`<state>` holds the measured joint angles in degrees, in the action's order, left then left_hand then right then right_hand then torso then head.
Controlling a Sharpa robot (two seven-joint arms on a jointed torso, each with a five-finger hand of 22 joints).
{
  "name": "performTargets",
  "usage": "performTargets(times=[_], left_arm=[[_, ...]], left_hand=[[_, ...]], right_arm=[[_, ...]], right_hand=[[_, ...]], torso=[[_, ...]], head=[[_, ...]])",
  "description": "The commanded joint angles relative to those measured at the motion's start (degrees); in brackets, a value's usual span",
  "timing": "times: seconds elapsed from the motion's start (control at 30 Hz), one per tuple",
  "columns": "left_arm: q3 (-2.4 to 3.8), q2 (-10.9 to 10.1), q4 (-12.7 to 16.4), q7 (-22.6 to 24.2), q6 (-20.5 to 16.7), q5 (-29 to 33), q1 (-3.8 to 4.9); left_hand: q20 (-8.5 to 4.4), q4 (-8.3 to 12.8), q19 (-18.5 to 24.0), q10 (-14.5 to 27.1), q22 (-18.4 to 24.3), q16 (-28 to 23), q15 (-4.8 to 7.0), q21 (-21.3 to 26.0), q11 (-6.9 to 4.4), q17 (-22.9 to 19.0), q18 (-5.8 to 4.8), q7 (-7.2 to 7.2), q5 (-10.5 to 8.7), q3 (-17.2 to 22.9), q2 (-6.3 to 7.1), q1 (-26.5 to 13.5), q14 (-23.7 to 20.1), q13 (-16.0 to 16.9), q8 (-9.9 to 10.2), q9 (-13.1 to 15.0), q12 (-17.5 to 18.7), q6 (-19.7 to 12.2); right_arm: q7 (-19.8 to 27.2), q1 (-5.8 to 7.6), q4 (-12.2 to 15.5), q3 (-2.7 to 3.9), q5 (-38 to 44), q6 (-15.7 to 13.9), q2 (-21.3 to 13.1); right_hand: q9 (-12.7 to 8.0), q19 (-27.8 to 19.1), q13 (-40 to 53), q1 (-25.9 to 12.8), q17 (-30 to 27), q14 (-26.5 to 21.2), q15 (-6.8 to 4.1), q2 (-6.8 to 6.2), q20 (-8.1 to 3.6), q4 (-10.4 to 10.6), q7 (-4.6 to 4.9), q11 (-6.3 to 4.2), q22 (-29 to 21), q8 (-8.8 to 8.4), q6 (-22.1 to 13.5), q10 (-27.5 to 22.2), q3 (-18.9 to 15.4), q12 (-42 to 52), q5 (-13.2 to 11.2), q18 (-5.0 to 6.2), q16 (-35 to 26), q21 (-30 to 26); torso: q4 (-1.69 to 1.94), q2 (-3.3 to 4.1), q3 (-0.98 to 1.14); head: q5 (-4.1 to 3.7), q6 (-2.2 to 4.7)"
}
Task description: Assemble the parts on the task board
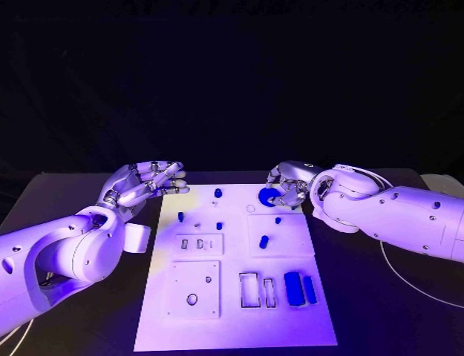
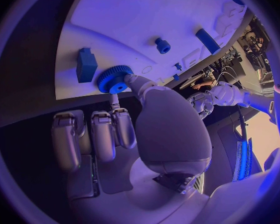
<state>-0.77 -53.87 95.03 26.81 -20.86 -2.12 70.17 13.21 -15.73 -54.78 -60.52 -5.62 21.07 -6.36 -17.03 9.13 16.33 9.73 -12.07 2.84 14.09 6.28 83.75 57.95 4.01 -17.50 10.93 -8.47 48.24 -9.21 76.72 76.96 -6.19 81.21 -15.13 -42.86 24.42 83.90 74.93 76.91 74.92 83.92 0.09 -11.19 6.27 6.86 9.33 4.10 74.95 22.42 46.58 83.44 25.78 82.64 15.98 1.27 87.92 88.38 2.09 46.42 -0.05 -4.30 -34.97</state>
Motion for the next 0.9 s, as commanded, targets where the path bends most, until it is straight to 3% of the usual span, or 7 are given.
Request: performTargets(times=[0.03,0.23,0.63,0.9], left_arm=[[0.04,0.1,0.1,0.2,1.0,0.1,0.06],[0.04,0.1,0.1,0.2,1.1,0.1,0.06],[0.04,0.2,0.0,0.1,1.1,0.1,0.06],[0.04,0.5,0.1,0.2,1.1,0.1,0.06]], left_hand=[[-0.01,-0.1,-0.3,-0.2,0.1,-0.1,-0.21,0.1,0.08,0.1,0.81,-0.36,0.06,0.3,0.05,-0.1,-0.1,0.0,0.3,0.0,0.1,-0.1],[-0.01,-0.1,-0.3,-0.2,0.1,-0.1,-0.21,0.1,0.08,0.1,0.81,-0.36,0.06,0.3,0.05,-0.1,-0.1,0.0,0.3,0.0,0.1,-0.1],[-0.01,-0.1,-0.3,-0.2,0.1,-0.1,-0.21,0.1,0.08,0.1,0.81,-0.36,0.06,0.3,0.05,-0.1,-0.1,0.0,0.3,0.0,0.1,-0.1],[-0.01,-0.1,-0.3,-0.2,0.1,-0.1,-0.21,0.1,0.08,0.1,0.81,-0.36,0.06,0.3,0.05,-0.1,-0.1,0.0,0.3,0.0,0.1,-0.1]], right_arm=[[-0.2,-0.46,0.1,-0.32,2.9,0.3,0.0],[0.6,-0.50,1.4,-0.31,5.1,-3.3,-0.1],[-0.8,0.28,8.9,-0.01,12.6,-8.8,0.1],[-1.2,0.41,8.4,-0.03,14.7,-9.3,4.9]], right_hand=[[0.1,4.9,7.8,-0.3,9.9,5.0,-0.08,-0.18,0.00,0.0,-0.49,-0.09,13.6,0.28,1.1,0.5,0.6,0.2,0.3,-0.80,0.3,0.4],[-0.1,6.0,8.8,-0.8,9.7,5.0,-0.46,-0.16,-0.32,-0.6,-0.97,-0.52,14.9,0.56,2.5,1.4,2.5,1.2,1.7,-1.23,0.3,1.5],[-0.2,6.1,9.2,-1.6,10.0,5.0,-0.62,-0.47,-0.48,-0.8,-1.16,-0.69,15.1,0.52,3.1,1.8,3.2,1.7,2.1,-1.27,0.4,1.6],[-0.3,6.1,9.2,-1.8,9.9,5.0,-0.65,-0.50,-0.51,-0.8,-1.19,-0.72,15.1,0.46,3.2,1.8,3.3,1.6,2.0,-1.27,0.4,1.6]], torso=[[0.01,0.03,0.01],[0.05,-0.01,0.00],[0.00,0.01,-0.07],[0.27,0.07,-0.10]], head=[[-0.06,0.04],[-0.04,0.14],[0.49,0.36],[0.80,0.32]])
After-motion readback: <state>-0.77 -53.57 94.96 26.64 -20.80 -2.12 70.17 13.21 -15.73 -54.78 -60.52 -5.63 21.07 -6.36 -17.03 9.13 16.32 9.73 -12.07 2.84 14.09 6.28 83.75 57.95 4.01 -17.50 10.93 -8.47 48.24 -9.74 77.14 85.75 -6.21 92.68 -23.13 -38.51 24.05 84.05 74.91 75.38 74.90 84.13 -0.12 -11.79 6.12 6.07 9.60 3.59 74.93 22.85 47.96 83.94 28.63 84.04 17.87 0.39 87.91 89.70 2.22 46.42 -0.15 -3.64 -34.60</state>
